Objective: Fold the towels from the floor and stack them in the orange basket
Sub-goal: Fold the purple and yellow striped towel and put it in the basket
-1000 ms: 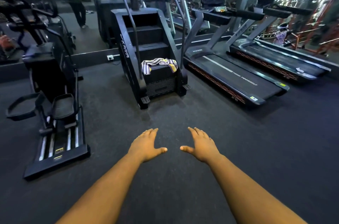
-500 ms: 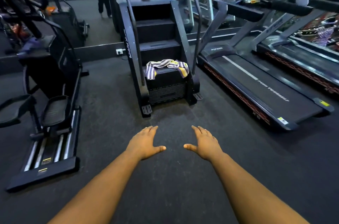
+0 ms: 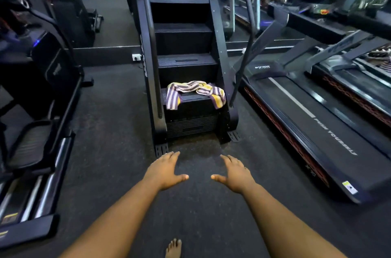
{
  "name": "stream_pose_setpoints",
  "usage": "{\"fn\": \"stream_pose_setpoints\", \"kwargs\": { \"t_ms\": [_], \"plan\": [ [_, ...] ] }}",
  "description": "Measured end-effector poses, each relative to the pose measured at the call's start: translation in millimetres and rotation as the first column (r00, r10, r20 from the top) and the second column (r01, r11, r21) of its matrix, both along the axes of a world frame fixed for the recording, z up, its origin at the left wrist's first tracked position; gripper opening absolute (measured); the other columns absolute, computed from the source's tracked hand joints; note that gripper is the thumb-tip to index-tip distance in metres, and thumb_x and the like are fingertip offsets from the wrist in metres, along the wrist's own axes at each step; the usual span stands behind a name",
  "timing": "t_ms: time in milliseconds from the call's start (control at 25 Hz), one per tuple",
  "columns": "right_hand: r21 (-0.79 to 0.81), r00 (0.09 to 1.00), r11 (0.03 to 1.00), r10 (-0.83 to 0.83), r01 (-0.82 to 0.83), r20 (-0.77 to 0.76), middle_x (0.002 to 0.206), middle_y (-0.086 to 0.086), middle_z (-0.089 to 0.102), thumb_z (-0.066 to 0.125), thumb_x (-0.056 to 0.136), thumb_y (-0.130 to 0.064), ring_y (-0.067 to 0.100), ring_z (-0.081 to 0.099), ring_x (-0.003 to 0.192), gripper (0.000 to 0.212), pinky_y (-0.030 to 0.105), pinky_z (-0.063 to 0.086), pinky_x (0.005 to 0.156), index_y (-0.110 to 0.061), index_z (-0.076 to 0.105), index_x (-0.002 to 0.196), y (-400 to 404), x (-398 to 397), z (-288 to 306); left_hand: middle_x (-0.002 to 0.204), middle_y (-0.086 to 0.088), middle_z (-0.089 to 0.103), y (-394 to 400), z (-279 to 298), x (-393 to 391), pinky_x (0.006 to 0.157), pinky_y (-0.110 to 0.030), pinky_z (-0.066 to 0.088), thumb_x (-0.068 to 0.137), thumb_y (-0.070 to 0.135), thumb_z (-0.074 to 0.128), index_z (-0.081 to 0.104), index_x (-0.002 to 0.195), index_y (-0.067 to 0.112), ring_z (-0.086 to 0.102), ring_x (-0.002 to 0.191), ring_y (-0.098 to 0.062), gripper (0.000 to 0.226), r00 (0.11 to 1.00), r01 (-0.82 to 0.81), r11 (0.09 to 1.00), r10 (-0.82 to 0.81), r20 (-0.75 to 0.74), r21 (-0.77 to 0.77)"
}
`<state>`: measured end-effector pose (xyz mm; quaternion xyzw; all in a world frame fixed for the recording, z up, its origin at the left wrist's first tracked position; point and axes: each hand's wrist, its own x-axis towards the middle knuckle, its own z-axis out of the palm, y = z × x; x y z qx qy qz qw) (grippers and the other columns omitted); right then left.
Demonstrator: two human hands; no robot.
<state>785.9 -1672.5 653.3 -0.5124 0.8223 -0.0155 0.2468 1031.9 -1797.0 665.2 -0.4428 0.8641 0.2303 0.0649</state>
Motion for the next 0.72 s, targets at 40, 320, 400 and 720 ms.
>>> {"fn": "stream_pose_setpoints", "kwargs": {
  "t_ms": [40,320,400,720],
  "plan": [
    [0.008,1.000,1.000,-0.010,0.010,0.000,0.170,0.003,0.016,0.054,0.086,-0.078,0.027,0.017,0.155,0.100,0.054,0.027,0.122,-0.029,0.014,0.163,-23,-16,1,0.171,-0.003,0.018,-27,0,-15,0.121,-0.038,0.030,0.088,0.074,0.057,0.011,0.164,0.024,0.021,0.156,-0.021,0.102,1.000,0.011,1.000,-0.011,0.008,0.007],
    [0.001,0.999,1.000,-0.015,0.015,0.035,0.169,0.003,0.019,0.055,0.086,-0.077,0.027,0.019,0.155,0.098,0.051,0.029,0.121,-0.028,0.015,0.162,-172,-124,-12,0.169,-0.005,0.022,-180,-11,-117,0.123,-0.035,0.028,0.087,0.073,0.060,0.015,0.164,0.021,0.024,0.155,-0.022,0.103,0.999,0.031,0.999,-0.032,0.031,0.026],
    [0.003,0.998,1.000,0.009,-0.009,0.054,0.169,0.003,0.019,0.055,0.087,-0.076,0.027,0.020,0.154,0.097,0.051,0.029,0.120,-0.029,0.016,0.162,-217,-159,-28,0.169,-0.006,0.022,-217,-24,-151,0.123,-0.034,0.027,0.087,0.072,0.060,0.014,0.164,0.020,0.022,0.156,-0.022,0.103,0.999,0.007,1.000,-0.008,0.048,0.017],
    [0.035,0.992,0.994,0.105,-0.108,0.077,0.165,0.004,0.027,0.057,0.085,-0.076,0.028,0.028,0.150,0.097,0.051,0.035,0.116,-0.028,0.020,0.161,-385,-295,-42,0.169,-0.004,0.024,-342,-37,-274,0.123,-0.036,0.029,0.085,0.071,0.063,0.016,0.164,0.022,0.026,0.154,-0.021,0.103,0.994,-0.109,0.991,0.106,0.037,0.082]
  ]
}}
